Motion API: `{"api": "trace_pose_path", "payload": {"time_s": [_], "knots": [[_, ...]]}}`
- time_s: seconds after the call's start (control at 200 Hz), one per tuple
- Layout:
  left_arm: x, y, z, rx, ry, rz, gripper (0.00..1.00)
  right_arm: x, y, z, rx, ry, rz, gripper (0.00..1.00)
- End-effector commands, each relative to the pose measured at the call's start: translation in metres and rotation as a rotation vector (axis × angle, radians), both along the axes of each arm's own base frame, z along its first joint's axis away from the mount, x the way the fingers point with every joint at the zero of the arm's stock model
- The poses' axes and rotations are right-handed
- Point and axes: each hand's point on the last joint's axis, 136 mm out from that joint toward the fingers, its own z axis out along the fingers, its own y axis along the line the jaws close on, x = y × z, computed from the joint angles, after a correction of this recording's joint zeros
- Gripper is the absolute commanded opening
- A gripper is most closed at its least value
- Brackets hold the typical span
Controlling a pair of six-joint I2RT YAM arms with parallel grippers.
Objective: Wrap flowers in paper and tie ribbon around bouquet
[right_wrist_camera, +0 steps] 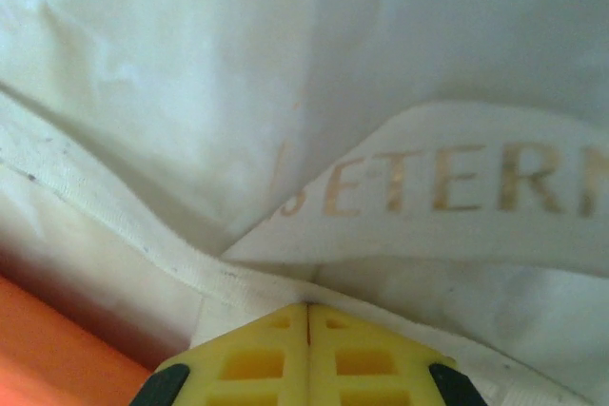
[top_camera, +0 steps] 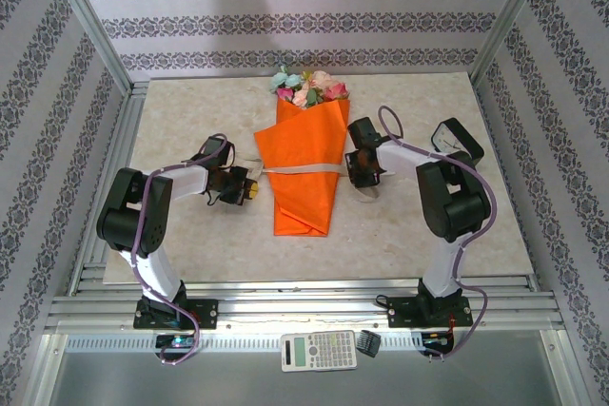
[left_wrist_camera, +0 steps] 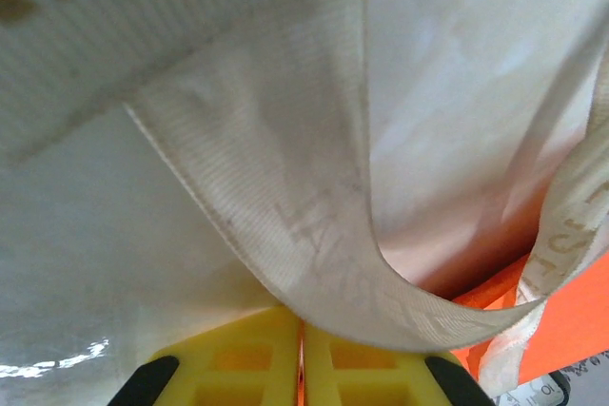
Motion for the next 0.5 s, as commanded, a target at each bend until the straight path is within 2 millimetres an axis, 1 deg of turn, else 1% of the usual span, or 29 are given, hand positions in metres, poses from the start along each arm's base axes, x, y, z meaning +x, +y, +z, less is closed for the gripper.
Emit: {"api": "trace_pose_path", "payload": {"time_s": [0.0, 0.125, 0.16, 0.22, 0.295, 0.345, 0.385, 0.43, 0.495], "knots": [[0.006, 0.032, -0.014, 0.110, -0.010, 0.070, 0.08, -0.026, -0.022, -0.009, -0.078, 0.068, 0.011, 0.00], [0.001, 0.037, -0.007, 0.143, -0.009, 0.063, 0.09, -0.047, -0.032, -0.005, -0.102, 0.075, 0.081, 0.00], [-0.003, 0.039, -0.005, 0.152, -0.003, 0.064, 0.09, -0.054, -0.034, -0.005, -0.106, 0.083, 0.103, 0.00], [-0.009, 0.041, -0.004, 0.156, 0.002, 0.069, 0.08, -0.073, -0.042, -0.008, -0.115, 0.105, 0.129, 0.00], [-0.022, 0.043, -0.003, 0.153, 0.018, 0.074, 0.10, -0.099, -0.063, -0.013, -0.144, 0.135, 0.141, 0.00], [-0.030, 0.046, -0.002, 0.160, 0.027, 0.079, 0.16, -0.113, -0.080, -0.013, -0.172, 0.145, 0.143, 0.00], [-0.035, 0.050, 0.000, 0.171, 0.027, 0.080, 0.17, -0.121, -0.094, -0.012, -0.193, 0.149, 0.140, 0.00], [-0.041, 0.057, 0.002, 0.192, 0.029, 0.082, 0.18, -0.128, -0.107, -0.012, -0.210, 0.155, 0.148, 0.00], [-0.053, 0.072, 0.002, 0.224, 0.050, 0.091, 0.20, -0.130, -0.122, -0.006, -0.234, 0.142, 0.166, 0.00]]}}
